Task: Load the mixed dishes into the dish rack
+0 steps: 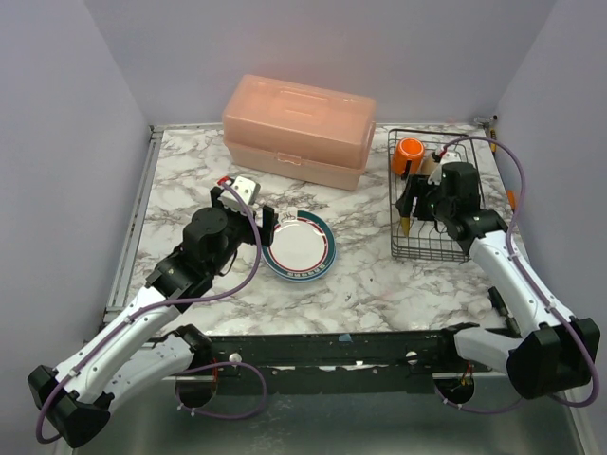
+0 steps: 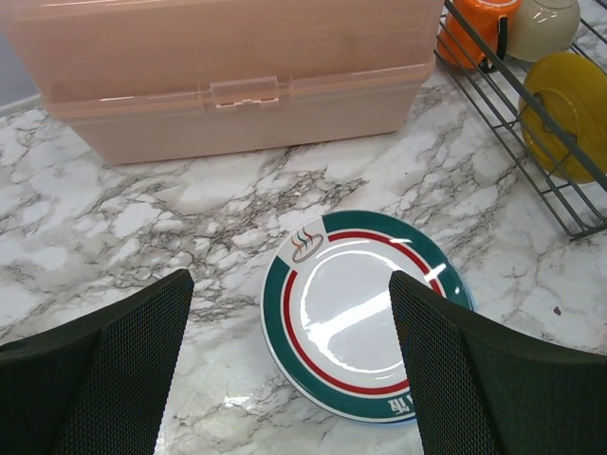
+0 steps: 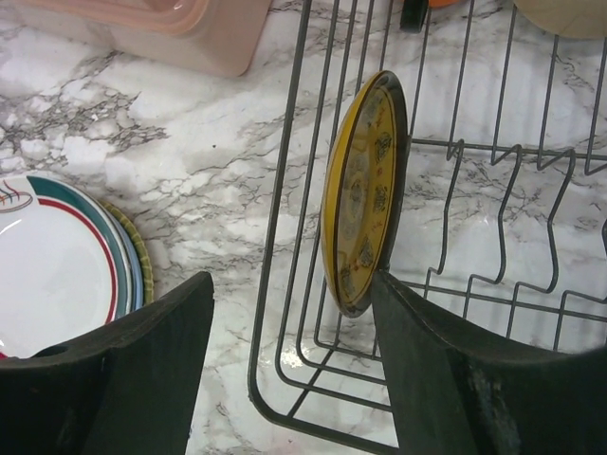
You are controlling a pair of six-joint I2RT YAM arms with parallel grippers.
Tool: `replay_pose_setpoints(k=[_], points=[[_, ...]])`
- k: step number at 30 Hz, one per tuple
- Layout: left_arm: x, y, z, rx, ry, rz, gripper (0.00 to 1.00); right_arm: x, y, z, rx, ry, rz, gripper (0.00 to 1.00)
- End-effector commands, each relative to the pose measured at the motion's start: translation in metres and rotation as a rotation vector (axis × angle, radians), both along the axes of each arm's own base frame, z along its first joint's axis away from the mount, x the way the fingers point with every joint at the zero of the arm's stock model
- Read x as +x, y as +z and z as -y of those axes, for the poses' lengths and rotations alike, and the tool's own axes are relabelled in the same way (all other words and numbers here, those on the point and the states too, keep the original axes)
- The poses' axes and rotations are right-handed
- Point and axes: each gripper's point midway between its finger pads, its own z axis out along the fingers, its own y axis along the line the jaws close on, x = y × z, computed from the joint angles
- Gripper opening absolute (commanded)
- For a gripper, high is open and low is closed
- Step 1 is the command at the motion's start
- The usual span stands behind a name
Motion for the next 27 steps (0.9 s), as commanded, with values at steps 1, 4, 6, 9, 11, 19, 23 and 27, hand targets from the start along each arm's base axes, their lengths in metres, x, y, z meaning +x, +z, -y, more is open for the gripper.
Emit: replay_pose_setpoints(k=[1,4,6,9,11,19,23,27], points=[[0.0,0.004,-0.003,0.001,0.014,0.013,0.84,-0.005,0.013,-0.013,0.099,0.024,0.047,0.7],[0.001,0.007,-0.005,-0.001,0.026,0.023,0.84,-0.011,0.031,-0.043,0.25,0.12,0.06,0.69],[0.001,0.006,-0.006,0.003,0.026,0.02,0.84,-0.013,0.045,-0.063,0.314,0.156,0.084,0.69],[0.001,0.006,-0.006,0.001,0.028,0.023,0.84,-0.023,0.051,-0.11,0.262,0.206,0.09,0.68],[0.001,0.006,-0.006,0.004,0.032,0.023,0.84,-0.04,0.043,-0.154,0.204,0.269,0.066,0.67],[0.001,0.012,-0.022,-0.005,0.097,0.057,0.84,-0.084,-0.008,-0.243,0.126,0.404,-0.015,0.68],[0.0,0.013,-0.023,-0.012,0.1,0.064,0.84,-0.094,-0.039,-0.245,0.027,0.394,-0.064,0.68],[0.0,0.01,-0.017,-0.015,0.075,0.043,0.84,-0.093,-0.05,-0.229,-0.019,0.348,-0.066,0.67]])
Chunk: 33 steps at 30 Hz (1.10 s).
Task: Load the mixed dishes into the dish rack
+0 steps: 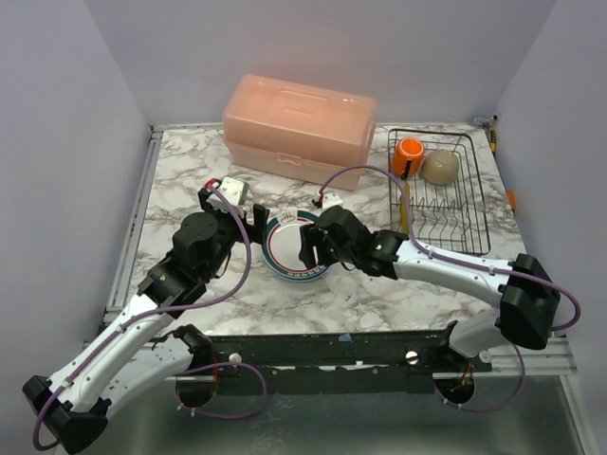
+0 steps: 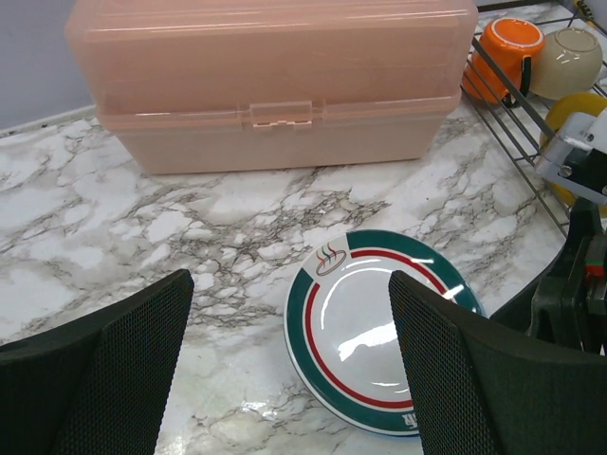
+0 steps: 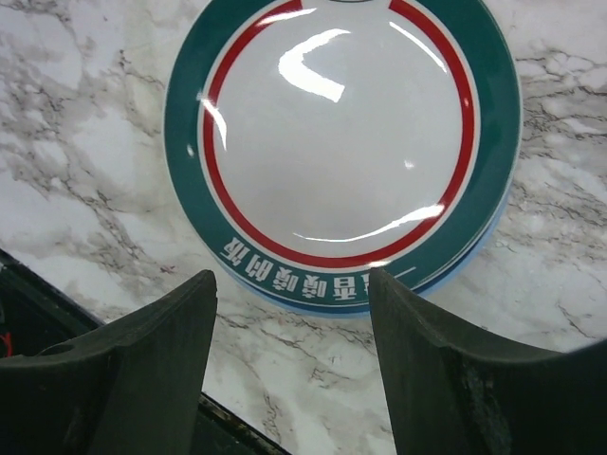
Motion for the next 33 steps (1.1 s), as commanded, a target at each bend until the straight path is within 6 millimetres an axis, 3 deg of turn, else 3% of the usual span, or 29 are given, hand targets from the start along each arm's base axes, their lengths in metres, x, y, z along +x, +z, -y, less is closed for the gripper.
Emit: replay_pose_setpoints(k=[1,7,12,23,28,30,33], points=[[0.002,-0.007,0.004,0.008,-0.005,-0.018,0.84,0.009,-0.007,0.022,-0.055,-0.114,0.045,0.68],[0.007,-0.029,0.021,0.056,-0.057,-0.111,0.84,0.017,-0.029,0.051,-0.161,-0.252,0.045,0.52],[0.013,-0.048,0.028,0.107,-0.053,-0.222,0.84,0.021,-0.045,0.064,-0.266,-0.304,0.036,0.47],[0.013,-0.058,0.032,0.105,-0.057,-0.256,0.84,0.025,-0.058,0.057,-0.246,-0.325,0.031,0.42],[0.005,-0.079,0.062,0.077,-0.159,-0.417,0.84,0.026,-0.062,0.054,-0.252,-0.319,0.026,0.41],[0.005,-0.072,0.07,0.071,-0.16,-0.492,0.82,0.026,-0.061,0.055,-0.257,-0.32,0.03,0.41],[0.005,-0.063,0.065,0.085,-0.108,-0.55,0.82,0.028,-0.06,0.058,-0.262,-0.328,0.043,0.41]])
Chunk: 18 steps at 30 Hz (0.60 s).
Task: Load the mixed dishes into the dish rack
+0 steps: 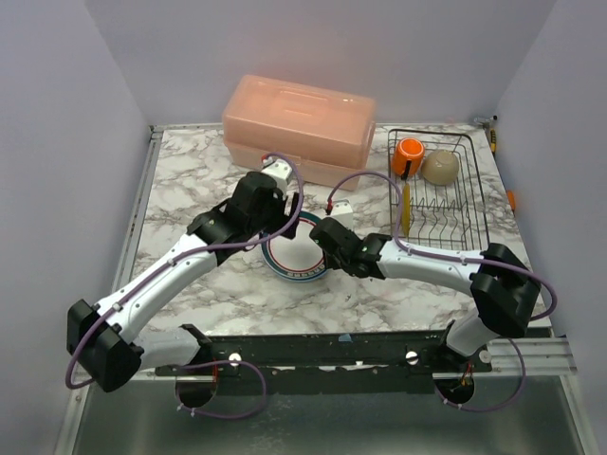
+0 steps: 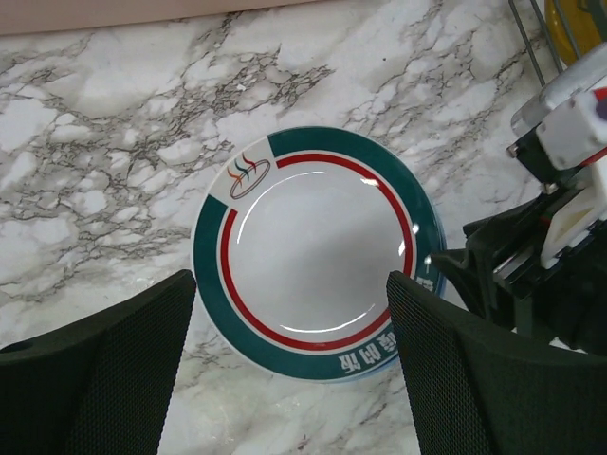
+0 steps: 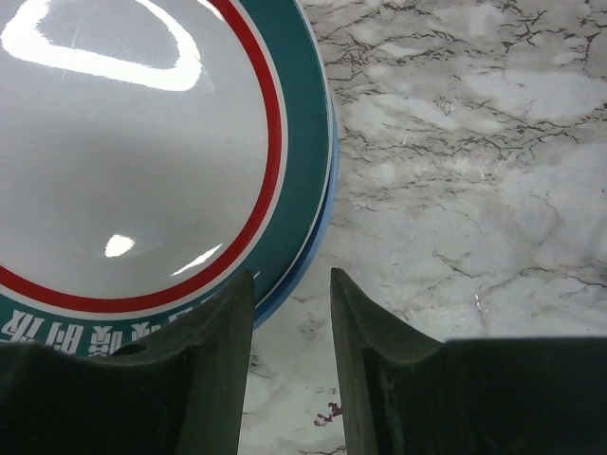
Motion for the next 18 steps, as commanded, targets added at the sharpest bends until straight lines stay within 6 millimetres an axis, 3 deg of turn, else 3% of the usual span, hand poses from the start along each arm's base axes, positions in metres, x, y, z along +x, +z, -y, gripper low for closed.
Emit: replay_pose_setpoints(k=[1,4,8,10,12,18], points=[[-0.014,0.017,0.002,-0.016,0.019,-0.117,0.82,0.01,0.006,0.0,-0.006,-0.031,0.051,0.41],[-0.012,0.014,-0.005,-0.004,0.023,-0.062,0.82,0.013,0.007,-0.002,-0.001,-0.03,0.066,0.41],[-0.008,-0.023,-0.018,0.083,0.056,-0.062,0.84,0.014,0.006,-0.009,0.027,-0.028,0.064,0.41],[-0.007,-0.038,-0.019,0.131,0.05,-0.097,0.76,0.015,0.005,-0.011,0.035,-0.029,0.065,0.4],[-0.005,-0.039,-0.016,0.143,0.048,-0.118,0.69,0.018,0.003,-0.01,0.021,-0.041,0.075,0.4],[-0.002,-0.057,-0.014,0.191,0.045,-0.173,0.72,0.026,0.001,0.002,-0.051,-0.081,0.11,0.35]])
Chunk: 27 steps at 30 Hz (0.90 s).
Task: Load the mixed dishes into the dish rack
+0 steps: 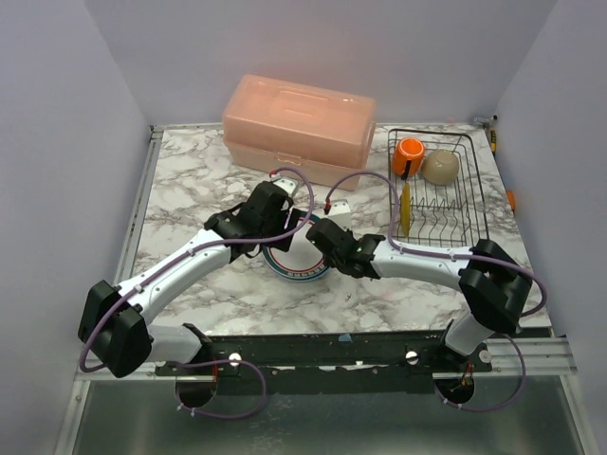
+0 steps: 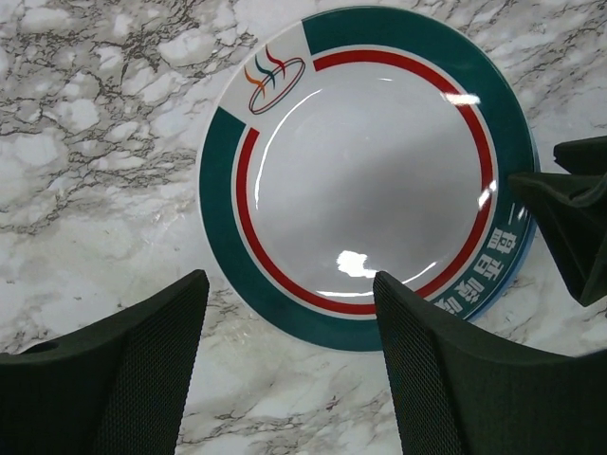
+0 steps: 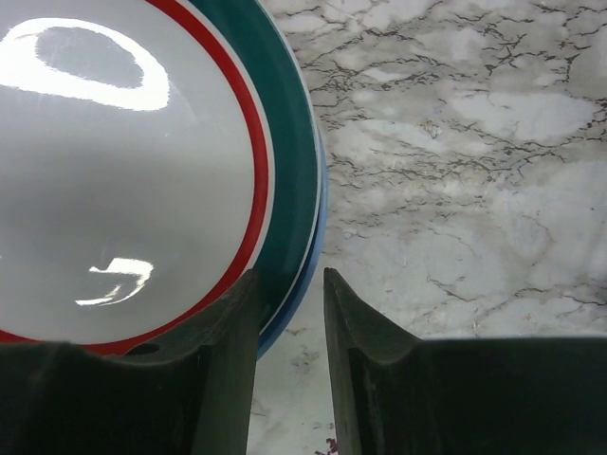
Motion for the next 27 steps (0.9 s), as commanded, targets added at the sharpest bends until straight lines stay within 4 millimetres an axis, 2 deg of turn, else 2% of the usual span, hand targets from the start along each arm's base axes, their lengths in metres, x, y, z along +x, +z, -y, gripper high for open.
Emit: replay_pose_setpoints(k=[1,8,12,16,20,23,27], points=[[0.006,-0.001,-0.003,0.04,0.016,-0.014,0.72,0.015,0.007,0.006,-0.044,-0.061,0.073,0.35],[0.019,-0.009,-0.016,-0.055,0.108,-0.121,0.72,0.016,-0.013,0.015,-0.102,-0.081,0.071,0.24],[0.019,-0.015,-0.02,-0.042,0.122,-0.137,0.72,0.012,-0.025,0.018,-0.111,-0.082,0.049,0.19],[0.018,-0.027,-0.018,-0.02,0.114,-0.186,0.66,0.009,-0.032,0.02,-0.109,-0.087,0.04,0.16],[0.018,-0.038,-0.018,0.016,0.114,-0.232,0.55,0.007,-0.037,0.022,-0.116,-0.086,0.028,0.13],[0.019,-0.04,-0.024,0.054,0.121,-0.233,0.49,0.006,-0.038,0.023,-0.118,-0.085,0.024,0.12],[0.024,-0.037,-0.039,0.115,0.165,-0.189,0.48,0.005,-0.039,0.024,-0.118,-0.087,0.022,0.11]])
